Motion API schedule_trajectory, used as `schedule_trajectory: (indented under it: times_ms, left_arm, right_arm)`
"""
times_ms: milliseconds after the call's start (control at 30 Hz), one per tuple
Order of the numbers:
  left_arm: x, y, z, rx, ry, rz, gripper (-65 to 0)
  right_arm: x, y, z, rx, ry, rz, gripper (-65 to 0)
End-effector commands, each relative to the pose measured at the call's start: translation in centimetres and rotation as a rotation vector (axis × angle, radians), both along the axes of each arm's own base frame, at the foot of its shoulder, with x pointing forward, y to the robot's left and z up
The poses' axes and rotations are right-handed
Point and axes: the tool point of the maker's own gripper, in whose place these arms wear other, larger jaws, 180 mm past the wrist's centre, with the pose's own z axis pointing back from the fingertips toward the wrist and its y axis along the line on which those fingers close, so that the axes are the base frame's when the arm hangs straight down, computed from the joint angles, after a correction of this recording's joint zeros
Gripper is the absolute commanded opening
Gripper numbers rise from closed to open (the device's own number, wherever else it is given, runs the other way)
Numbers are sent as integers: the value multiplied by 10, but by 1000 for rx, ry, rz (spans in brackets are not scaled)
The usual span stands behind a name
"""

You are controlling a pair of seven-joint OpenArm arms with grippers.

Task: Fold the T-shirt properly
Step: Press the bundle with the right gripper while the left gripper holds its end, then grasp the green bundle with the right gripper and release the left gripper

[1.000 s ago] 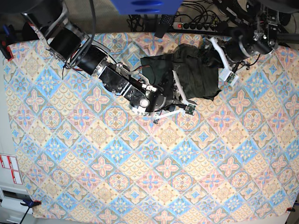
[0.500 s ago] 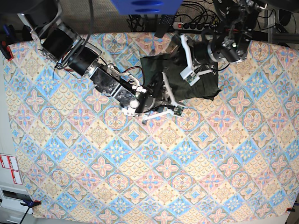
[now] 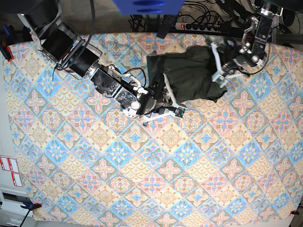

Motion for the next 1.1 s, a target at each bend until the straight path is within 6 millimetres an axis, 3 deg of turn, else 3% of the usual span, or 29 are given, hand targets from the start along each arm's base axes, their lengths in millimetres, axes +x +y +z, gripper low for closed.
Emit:
schedule_trajectory:
  times_ms: [0, 67, 133, 267, 367, 433, 567, 767, 867, 1067]
  left_arm:
    - [7, 22, 4, 14, -43, 33, -564]
    - [7, 42, -1, 35, -45, 62, -564]
    - [5, 49, -4, 36, -43, 77, -565]
    - [9, 62, 11, 45, -87, 104, -565]
    - [9, 57, 36, 22, -151, 105, -565]
    - [5, 43, 53, -20, -182, 89, -565]
    - [-15, 23, 63, -81, -160, 62, -565]
    - [-38, 18, 38, -90, -64, 58, -565]
    - [-40, 17, 25, -91, -28, 57, -565]
    - [-30, 25, 4, -76, 8, 78, -565]
  right_arm:
    - [11, 9, 16, 42, -37, 3, -579]
    - [11, 9, 15, 42, -35, 3, -579]
    - [11, 10, 16, 46, -37, 2, -579]
    - [11, 11, 17, 51, -39, 4, -579]
    - [10, 21, 31, 88, -66, 24, -580]
    - [7, 35, 42, 128, -78, 40, -580]
    - [11, 55, 47, 162, -104, 47, -580]
    - [26, 55, 20, 47, -121, 28, -580]
    - [32, 57, 9, 33, -136, 18, -580]
    - [41, 36, -13, -50, -159, 7, -580]
